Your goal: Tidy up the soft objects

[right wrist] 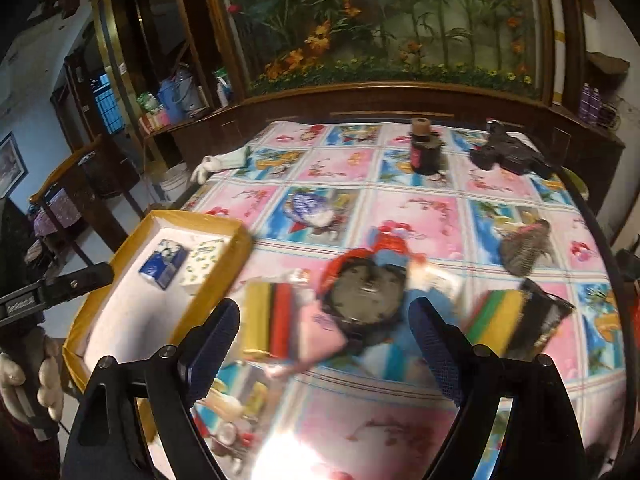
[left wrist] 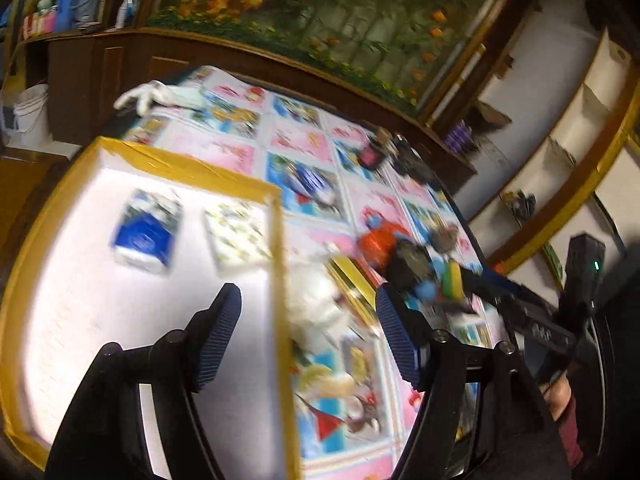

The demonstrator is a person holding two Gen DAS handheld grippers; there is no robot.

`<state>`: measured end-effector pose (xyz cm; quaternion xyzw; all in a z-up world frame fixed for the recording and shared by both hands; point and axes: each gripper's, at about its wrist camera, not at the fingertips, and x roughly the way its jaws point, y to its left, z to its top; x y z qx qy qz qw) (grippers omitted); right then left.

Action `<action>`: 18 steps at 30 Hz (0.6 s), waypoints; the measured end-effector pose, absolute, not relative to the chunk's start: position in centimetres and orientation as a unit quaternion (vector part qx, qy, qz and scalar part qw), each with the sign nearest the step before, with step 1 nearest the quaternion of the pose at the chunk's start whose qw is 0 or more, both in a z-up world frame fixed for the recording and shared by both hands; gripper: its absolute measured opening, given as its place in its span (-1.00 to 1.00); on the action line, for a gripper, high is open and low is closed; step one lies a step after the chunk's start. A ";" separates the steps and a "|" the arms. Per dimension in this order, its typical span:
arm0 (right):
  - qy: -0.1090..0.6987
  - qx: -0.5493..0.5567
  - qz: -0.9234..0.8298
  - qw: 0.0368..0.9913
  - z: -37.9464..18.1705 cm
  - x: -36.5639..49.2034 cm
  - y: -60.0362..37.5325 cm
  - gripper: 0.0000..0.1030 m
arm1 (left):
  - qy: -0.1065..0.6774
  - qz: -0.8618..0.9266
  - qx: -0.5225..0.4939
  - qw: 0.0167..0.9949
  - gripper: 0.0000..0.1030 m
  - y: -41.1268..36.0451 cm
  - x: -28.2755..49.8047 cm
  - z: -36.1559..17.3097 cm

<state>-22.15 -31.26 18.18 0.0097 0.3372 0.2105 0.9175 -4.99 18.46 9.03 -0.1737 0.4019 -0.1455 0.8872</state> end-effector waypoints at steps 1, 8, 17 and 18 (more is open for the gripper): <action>0.341 0.017 0.200 0.918 17.7 -22.2 -32.5 0.70 | 0.403 -0.152 -0.172 0.886 0.34 17.4 -5.5 8.9; 0.366 0.042 0.217 0.904 16.1 -22.6 -33.4 0.69 | 0.349 -0.129 -0.175 0.911 0.34 15.2 -11.4 9.5; 0.421 -0.010 0.253 0.871 14.5 -18.6 -23.1 0.39 | 0.325 -0.060 -0.172 0.928 0.34 19.1 -14.1 10.5; 0.424 -0.017 0.246 0.872 14.3 -18.2 -22.5 0.38 | 0.324 -0.060 -0.174 0.928 0.34 19.4 -14.2 10.5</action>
